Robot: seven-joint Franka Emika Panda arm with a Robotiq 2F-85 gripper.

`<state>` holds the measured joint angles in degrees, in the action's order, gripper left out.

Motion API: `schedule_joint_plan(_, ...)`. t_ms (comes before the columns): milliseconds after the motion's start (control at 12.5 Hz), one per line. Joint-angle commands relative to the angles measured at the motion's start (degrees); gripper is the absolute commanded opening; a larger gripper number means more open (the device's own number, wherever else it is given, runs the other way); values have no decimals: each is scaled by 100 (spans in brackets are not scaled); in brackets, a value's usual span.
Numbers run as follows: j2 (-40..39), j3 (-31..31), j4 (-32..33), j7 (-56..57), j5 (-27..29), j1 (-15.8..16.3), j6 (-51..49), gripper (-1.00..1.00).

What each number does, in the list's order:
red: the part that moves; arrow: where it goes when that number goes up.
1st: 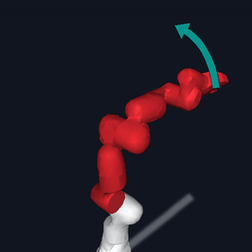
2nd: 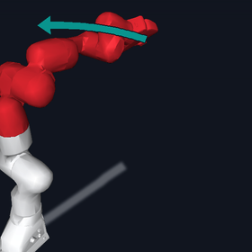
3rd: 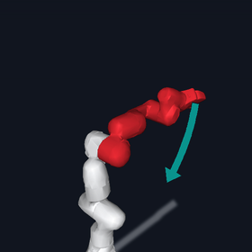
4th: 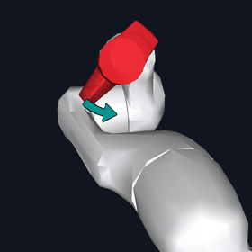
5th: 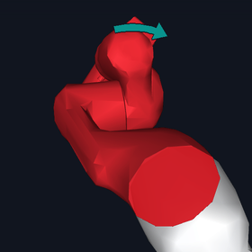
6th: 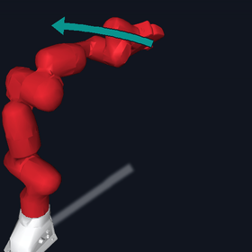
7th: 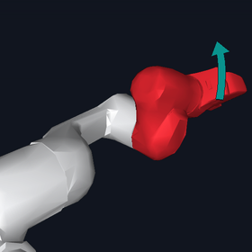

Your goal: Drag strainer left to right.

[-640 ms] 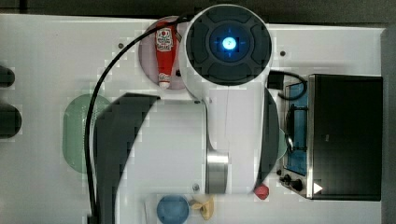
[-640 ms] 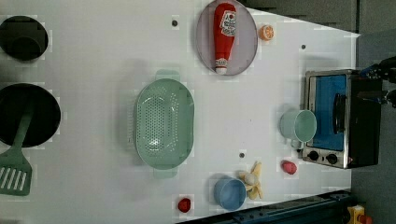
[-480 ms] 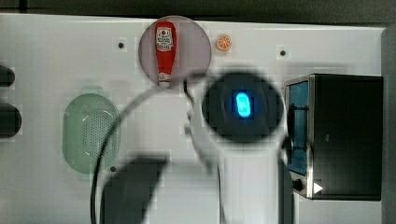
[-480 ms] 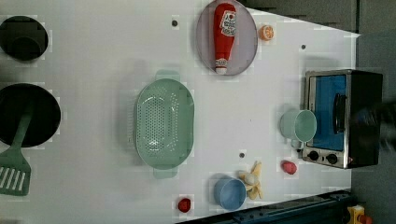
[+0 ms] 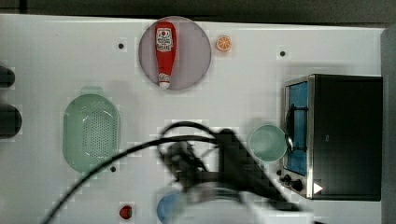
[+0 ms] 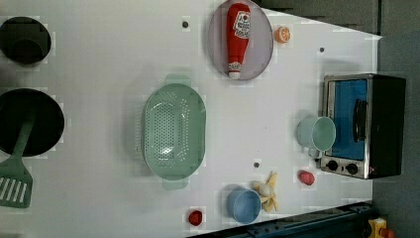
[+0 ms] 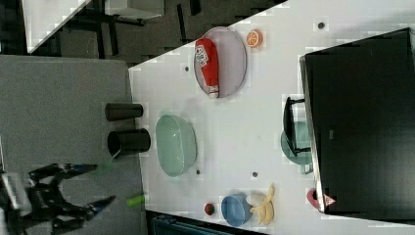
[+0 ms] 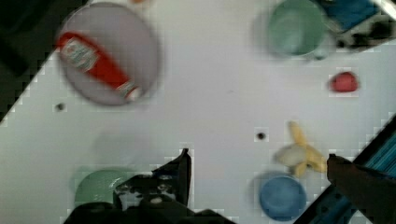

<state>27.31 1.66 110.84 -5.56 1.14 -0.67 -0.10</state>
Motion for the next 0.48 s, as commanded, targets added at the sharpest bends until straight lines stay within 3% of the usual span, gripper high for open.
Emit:
schedule_joint_plan(80,-800,995,359,-789,-32,320,179,100)
schedule_joint_plan(480,-1917,2591,447,-3435,-36,350,1351,100)
